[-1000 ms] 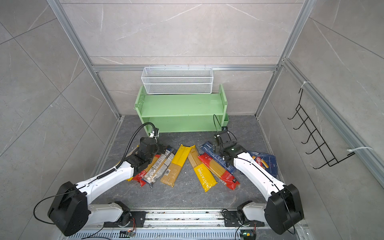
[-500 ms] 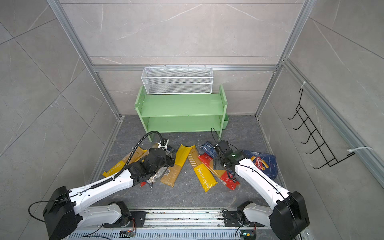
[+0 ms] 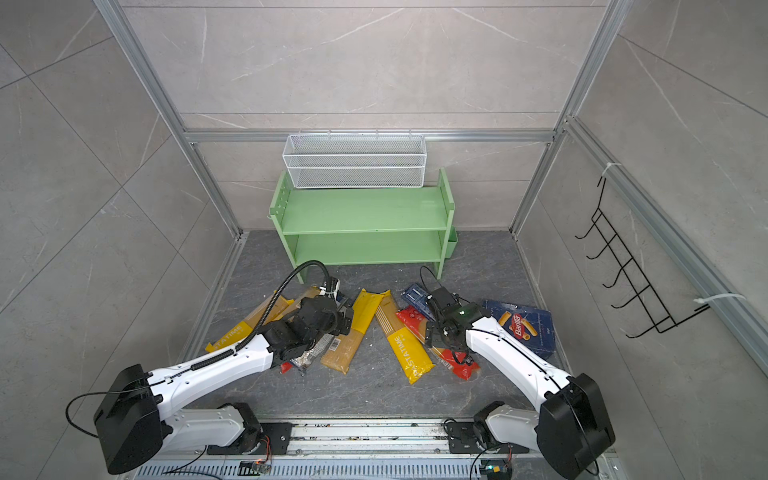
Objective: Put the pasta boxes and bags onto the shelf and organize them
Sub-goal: 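Lower the right gripper onto the long blue box and close on it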
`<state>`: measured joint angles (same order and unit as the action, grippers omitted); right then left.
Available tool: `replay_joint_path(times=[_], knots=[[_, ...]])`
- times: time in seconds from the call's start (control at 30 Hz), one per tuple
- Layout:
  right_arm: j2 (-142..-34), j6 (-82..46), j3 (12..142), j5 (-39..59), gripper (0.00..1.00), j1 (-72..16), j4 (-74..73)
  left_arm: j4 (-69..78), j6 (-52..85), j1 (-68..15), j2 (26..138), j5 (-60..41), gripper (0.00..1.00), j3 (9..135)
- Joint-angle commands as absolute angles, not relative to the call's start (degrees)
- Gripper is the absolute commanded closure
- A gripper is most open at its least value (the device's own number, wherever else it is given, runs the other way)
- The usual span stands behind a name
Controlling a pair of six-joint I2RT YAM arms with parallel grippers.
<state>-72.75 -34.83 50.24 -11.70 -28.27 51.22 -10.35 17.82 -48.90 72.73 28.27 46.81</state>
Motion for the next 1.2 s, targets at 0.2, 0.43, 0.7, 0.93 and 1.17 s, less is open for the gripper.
replay_joint_path(times=[0.2,0.43,0.7,0.93,1.17], knots=[[-80.5,-33.98,55.84,-19.19,0.03,-28.4,54.24,-11.61,16.3,-47.34,74.19,25.54,0.0,49.53],[-90.11,-28.89,63.29,-19.06,0.02,-23.52,53.46,-11.97,17.74,-43.54,72.36,22.06,0.0,47.36],[-90.78,-24.69,60.42,-14.98,0.02,-18.66,50.2,-12.67,17.53,-40.91,68.78,20.89,0.0,44.76],[-91.93,-21.95,59.85,-11.31,0.02,-18.05,49.14,-12.5,17.75,-40.48,69.6,19.87,0.0,45.26],[-96.09,-18.24,62.78,-11.91,0.01,-18.02,48.63,-12.01,18.01,-40.43,71.34,19.6,0.0,45.49]])
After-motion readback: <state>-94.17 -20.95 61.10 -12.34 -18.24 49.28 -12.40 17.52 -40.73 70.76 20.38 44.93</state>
